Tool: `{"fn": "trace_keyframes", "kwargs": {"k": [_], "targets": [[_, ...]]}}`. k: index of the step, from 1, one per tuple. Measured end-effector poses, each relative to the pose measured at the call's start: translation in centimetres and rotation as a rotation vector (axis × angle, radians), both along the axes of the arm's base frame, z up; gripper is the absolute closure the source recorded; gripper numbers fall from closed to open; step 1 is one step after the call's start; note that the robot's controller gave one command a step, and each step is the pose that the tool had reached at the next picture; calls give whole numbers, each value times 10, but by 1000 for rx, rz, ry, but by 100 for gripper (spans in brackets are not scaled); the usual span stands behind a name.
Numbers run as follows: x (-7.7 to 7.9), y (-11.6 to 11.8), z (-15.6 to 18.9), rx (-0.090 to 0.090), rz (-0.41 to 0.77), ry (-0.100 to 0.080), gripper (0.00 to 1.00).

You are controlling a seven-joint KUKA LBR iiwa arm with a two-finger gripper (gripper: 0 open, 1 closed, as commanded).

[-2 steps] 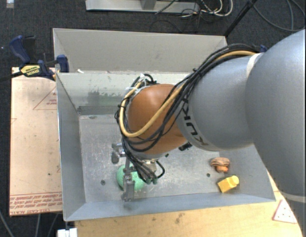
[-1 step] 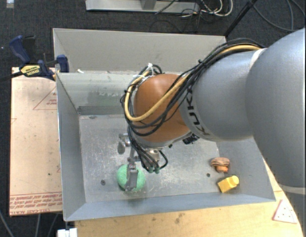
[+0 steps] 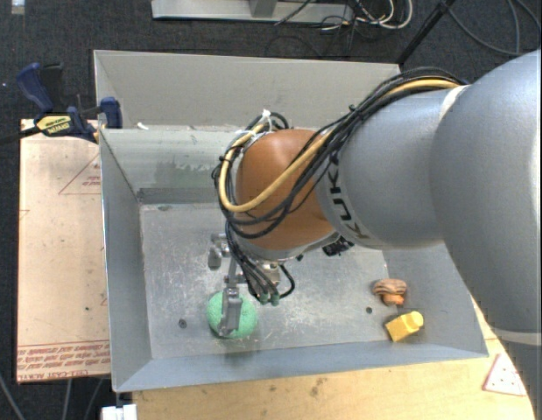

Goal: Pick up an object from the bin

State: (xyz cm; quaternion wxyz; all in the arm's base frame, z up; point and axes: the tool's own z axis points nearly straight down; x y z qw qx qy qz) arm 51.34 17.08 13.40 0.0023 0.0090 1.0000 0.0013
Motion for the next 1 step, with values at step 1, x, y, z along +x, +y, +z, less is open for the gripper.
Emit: {"fn": "trace_keyframes", "kwargs": {"k": [1], "targets": [[4,2,-19,-4,104,3,0]]}}
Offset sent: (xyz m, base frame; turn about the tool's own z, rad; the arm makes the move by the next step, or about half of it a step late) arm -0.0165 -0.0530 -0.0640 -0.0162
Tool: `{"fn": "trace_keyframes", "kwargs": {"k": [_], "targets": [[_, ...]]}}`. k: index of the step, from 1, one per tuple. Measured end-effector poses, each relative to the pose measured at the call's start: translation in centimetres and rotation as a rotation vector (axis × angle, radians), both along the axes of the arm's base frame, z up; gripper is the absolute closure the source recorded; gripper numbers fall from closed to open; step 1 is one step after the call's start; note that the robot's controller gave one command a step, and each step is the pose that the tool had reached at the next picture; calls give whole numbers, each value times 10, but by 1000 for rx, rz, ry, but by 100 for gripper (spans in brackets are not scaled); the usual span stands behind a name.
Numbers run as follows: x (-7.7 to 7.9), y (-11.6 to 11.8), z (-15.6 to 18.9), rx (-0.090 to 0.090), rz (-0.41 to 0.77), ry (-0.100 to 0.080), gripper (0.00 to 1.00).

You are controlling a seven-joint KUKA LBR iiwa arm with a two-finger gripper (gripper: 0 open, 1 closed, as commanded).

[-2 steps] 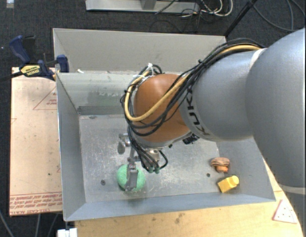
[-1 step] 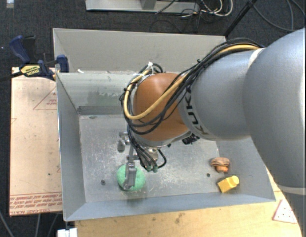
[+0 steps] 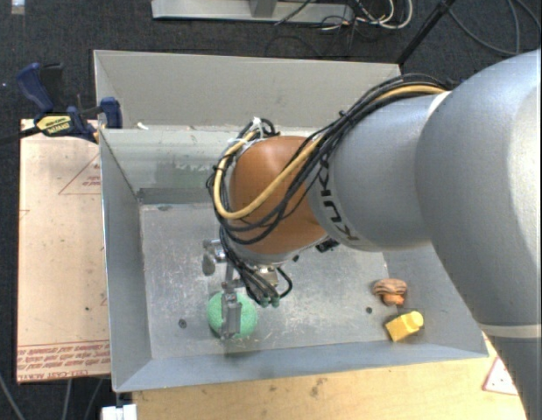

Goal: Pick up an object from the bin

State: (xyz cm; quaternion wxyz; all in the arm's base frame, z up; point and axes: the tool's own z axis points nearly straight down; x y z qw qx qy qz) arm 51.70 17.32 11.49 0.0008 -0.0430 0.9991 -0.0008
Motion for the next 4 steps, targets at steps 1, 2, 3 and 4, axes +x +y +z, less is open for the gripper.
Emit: {"fn": "trace_keyframes", "kwargs": {"k": [1,2,3,4], "targets": [[-6,-5,-15,5,241,1,0],[-4,-31,-25,3,38,2,0],[39,-57,-45,3,-6,-1,100],[39,-57,-45,3,-6,0,0]]}}
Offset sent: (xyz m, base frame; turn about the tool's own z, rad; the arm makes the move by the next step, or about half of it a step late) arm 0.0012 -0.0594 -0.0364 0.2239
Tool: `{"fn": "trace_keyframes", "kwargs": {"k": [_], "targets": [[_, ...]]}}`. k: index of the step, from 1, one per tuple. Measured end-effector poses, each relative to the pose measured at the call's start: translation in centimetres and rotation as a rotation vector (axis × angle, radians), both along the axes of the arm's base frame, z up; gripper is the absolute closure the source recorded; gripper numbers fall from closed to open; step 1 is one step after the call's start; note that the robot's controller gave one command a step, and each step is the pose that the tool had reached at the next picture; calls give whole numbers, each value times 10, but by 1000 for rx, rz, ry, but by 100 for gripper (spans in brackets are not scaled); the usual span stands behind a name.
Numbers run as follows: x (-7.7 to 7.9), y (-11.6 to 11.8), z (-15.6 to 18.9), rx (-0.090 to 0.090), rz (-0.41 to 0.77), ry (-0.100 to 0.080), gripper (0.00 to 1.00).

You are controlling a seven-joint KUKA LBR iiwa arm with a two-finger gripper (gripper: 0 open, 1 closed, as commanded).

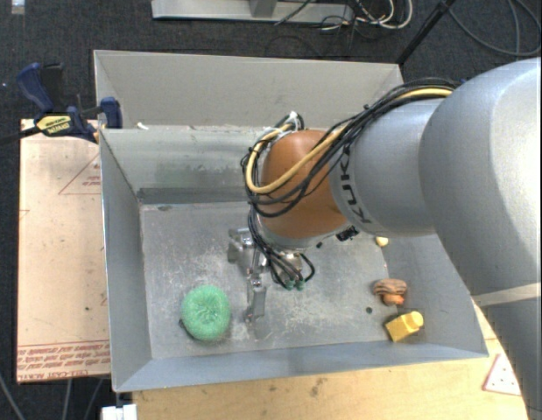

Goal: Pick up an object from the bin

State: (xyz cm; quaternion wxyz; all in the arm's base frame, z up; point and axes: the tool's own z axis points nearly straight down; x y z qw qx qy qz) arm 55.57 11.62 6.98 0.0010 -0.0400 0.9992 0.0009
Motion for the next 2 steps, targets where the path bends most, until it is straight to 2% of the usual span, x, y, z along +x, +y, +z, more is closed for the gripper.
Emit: {"fn": "trace_keyframes", "kwargs": {"k": [1,2], "targets": [[0,0,0,0,0,0,0],[-7,13,0,-3,60,0,0]]}}
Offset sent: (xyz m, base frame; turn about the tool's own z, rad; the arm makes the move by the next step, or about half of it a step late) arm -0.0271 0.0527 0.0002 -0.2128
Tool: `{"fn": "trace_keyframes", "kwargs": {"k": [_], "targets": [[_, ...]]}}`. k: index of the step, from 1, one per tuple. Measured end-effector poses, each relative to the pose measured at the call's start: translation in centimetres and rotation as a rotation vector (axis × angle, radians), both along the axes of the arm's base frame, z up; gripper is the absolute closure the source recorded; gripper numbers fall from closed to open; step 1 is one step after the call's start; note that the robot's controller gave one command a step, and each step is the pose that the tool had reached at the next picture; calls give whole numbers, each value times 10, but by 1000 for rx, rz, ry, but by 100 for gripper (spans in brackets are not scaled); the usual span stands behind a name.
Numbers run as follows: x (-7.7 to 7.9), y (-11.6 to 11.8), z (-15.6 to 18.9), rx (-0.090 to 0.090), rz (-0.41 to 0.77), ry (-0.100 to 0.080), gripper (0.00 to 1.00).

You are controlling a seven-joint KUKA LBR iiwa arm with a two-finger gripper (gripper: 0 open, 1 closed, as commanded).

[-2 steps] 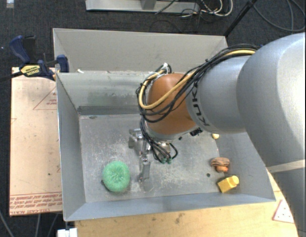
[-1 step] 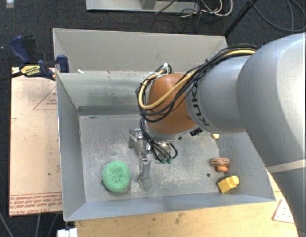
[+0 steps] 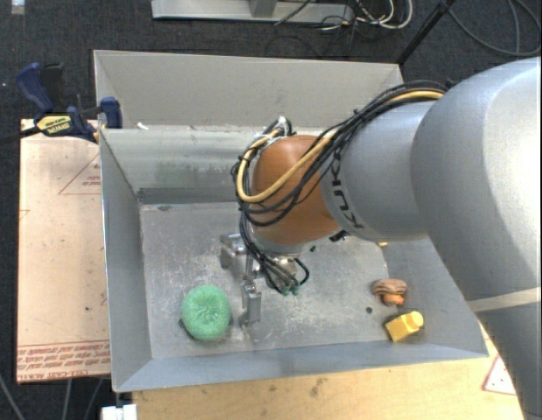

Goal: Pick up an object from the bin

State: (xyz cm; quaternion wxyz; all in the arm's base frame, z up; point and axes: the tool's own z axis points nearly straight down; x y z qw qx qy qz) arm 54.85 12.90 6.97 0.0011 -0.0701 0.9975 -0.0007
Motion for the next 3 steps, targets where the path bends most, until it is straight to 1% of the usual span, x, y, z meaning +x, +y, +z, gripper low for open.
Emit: {"fn": "trace_keyframes", "kwargs": {"k": [1,2,3], "targets": [[-10,44,0,2,114,1,0],[-16,65,0,3,226,1,100],[-16,65,0,3,225,1,100]]}}
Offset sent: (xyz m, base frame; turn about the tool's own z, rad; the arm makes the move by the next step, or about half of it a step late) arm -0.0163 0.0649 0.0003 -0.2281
